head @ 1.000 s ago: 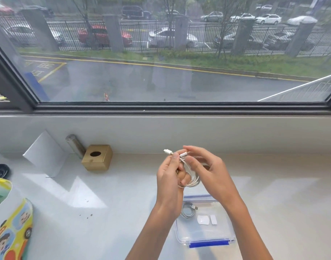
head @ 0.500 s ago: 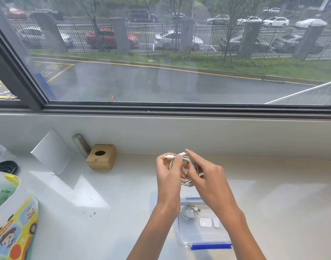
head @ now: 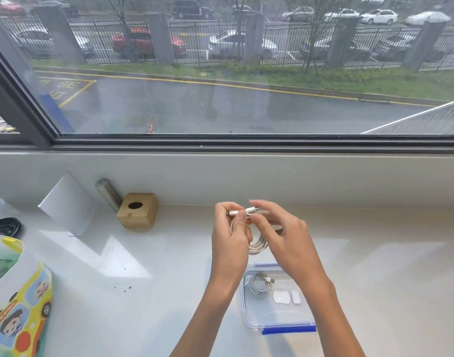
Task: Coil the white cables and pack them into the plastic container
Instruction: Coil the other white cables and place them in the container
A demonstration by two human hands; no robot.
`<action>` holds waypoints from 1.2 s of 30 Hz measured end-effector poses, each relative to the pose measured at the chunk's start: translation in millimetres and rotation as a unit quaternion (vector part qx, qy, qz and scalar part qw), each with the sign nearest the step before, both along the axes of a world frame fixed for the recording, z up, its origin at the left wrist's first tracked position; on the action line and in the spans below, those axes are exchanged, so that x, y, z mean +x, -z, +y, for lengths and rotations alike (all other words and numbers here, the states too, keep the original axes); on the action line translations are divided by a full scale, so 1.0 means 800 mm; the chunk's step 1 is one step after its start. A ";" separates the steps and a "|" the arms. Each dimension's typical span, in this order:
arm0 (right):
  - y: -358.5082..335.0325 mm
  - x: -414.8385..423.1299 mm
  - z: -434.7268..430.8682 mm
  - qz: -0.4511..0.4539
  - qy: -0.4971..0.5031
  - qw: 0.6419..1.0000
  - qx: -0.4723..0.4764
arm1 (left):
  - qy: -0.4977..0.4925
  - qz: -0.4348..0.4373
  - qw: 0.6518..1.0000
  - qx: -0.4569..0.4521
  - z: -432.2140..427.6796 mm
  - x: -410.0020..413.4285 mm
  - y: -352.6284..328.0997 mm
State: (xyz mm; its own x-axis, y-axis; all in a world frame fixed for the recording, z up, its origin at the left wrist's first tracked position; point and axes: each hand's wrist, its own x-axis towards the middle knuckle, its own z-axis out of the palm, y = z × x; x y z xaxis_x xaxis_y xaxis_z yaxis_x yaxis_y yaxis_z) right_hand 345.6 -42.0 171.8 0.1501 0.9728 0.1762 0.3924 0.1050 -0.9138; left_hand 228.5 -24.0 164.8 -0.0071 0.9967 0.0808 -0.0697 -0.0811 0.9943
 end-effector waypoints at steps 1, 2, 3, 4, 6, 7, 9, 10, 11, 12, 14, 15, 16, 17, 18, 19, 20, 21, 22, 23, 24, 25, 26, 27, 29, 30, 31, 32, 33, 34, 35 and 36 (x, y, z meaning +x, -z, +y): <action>0.000 0.002 0.003 0.022 -0.003 1.000 -0.006 | 0.009 0.006 1.000 -0.001 0.000 -0.001 0.000; 0.000 0.005 0.006 0.056 -0.010 0.998 -0.018 | 0.015 0.003 1.000 -0.008 0.001 -0.002 0.001; 0.001 0.009 0.009 0.098 -0.024 0.994 -0.038 | 0.021 -0.004 1.000 -0.020 0.002 -0.003 0.000; 0.002 0.014 0.011 0.139 -0.041 0.988 -0.060 | 0.026 -0.011 0.999 -0.033 0.002 -0.006 0.000; 0.004 0.021 0.014 0.201 -0.058 0.973 -0.095 | 0.042 -0.018 0.998 -0.049 0.003 -0.011 0.000; 0.005 0.024 0.015 0.219 -0.049 0.970 -0.097 | 0.053 -0.018 0.997 -0.053 0.002 -0.013 0.000; 0.004 0.024 0.020 0.241 -0.014 0.968 -0.075 | 0.073 -0.019 0.995 -0.060 -0.001 -0.013 -0.002; 0.004 0.024 0.023 0.251 0.005 0.966 -0.062 | 0.080 -0.021 0.995 -0.063 -0.003 -0.011 -0.002; 0.003 0.024 0.025 0.266 0.027 0.962 -0.052 | 0.085 -0.022 0.994 -0.066 -0.005 -0.008 -0.003; 0.003 0.024 0.028 0.285 0.052 0.956 -0.044 | 0.088 -0.024 0.993 -0.070 -0.006 -0.005 -0.003; 0.003 0.026 0.032 0.307 0.102 0.946 -0.032 | 0.082 -0.022 0.993 -0.079 -0.009 -0.002 -0.002; 0.005 0.028 0.033 0.305 0.112 0.945 -0.033 | 0.075 -0.020 0.994 -0.081 -0.009 -0.002 -0.001; 0.007 0.028 0.031 0.299 0.106 0.947 -0.041 | 0.066 -0.018 0.994 -0.082 -0.008 -0.004 0.001; 0.011 0.028 0.028 0.291 0.087 0.951 -0.057 | 0.056 -0.017 0.995 -0.080 -0.007 -0.007 0.002; 0.016 0.027 0.025 0.281 0.062 0.955 -0.077 | 0.046 -0.019 0.996 -0.077 -0.005 -0.010 0.002; 0.021 0.026 0.021 0.268 0.037 0.957 -0.099 | 0.039 -0.020 0.996 -0.073 -0.003 -0.012 0.002; 0.026 0.027 0.017 0.258 0.015 0.959 -0.120 | 0.036 -0.019 0.997 -0.069 -0.001 -0.014 0.003; 0.029 0.027 0.013 0.257 -0.003 0.957 -0.137 | 0.038 -0.016 0.997 -0.065 0.001 -0.016 0.003; 0.030 0.027 0.010 0.267 -0.014 0.952 -0.148 | 0.042 -0.012 0.997 -0.062 0.002 -0.016 0.003; 0.031 0.027 0.008 0.280 -0.017 0.948 -0.153 | 0.047 -0.009 0.997 -0.060 0.003 -0.016 0.003; 0.031 0.027 0.007 0.282 -0.013 0.947 -0.153 | 0.051 -0.006 0.997 -0.061 0.004 -0.016 0.004; 0.031 0.025 0.006 0.269 -0.002 0.951 -0.150 | 0.054 -0.005 0.997 -0.062 0.004 -0.016 0.004; 0.031 0.023 0.006 0.242 0.009 0.959 -0.146 | 0.059 -0.009 0.996 -0.064 0.004 -0.016 0.005; 0.032 0.020 0.006 0.210 0.015 0.967 -0.142 | 0.067 -0.021 0.995 -0.069 0.003 -0.016 0.005; 0.035 0.014 0.006 0.167 0.004 0.975 -0.145 | 0.087 -0.058 0.991 -0.081 0.001 -0.015 0.005; 0.036 0.012 0.006 0.173 -0.011 0.973 -0.154 | 0.089 -0.069 0.990 -0.085 0.001 -0.014 0.005; 0.036 0.012 0.006 0.200 -0.030 0.965 -0.167 | 0.084 -0.071 0.990 -0.084 0.002 -0.014 0.004; 0.035 0.013 0.006 0.237 -0.049 0.953 -0.182 | 0.075 -0.063 0.992 -0.083 0.003 -0.014 0.005; 0.035 0.015 0.005 0.273 -0.064 0.940 -0.195 | 0.064 -0.051 0.993 -0.080 0.005 -0.015 0.005; 0.035 0.017 0.005 0.300 -0.075 0.929 -0.204 | 0.053 -0.038 0.995 -0.078 0.006 -0.015 0.006; 0.035 0.018 0.005 0.314 -0.082 0.923 -0.208 | 0.045 -0.028 0.996 -0.076 0.007 -0.016 0.007; 0.037 0.017 0.004 0.319 -0.086 0.921 -0.206 | 0.041 -0.023 0.996 -0.076 0.007 -0.016 0.008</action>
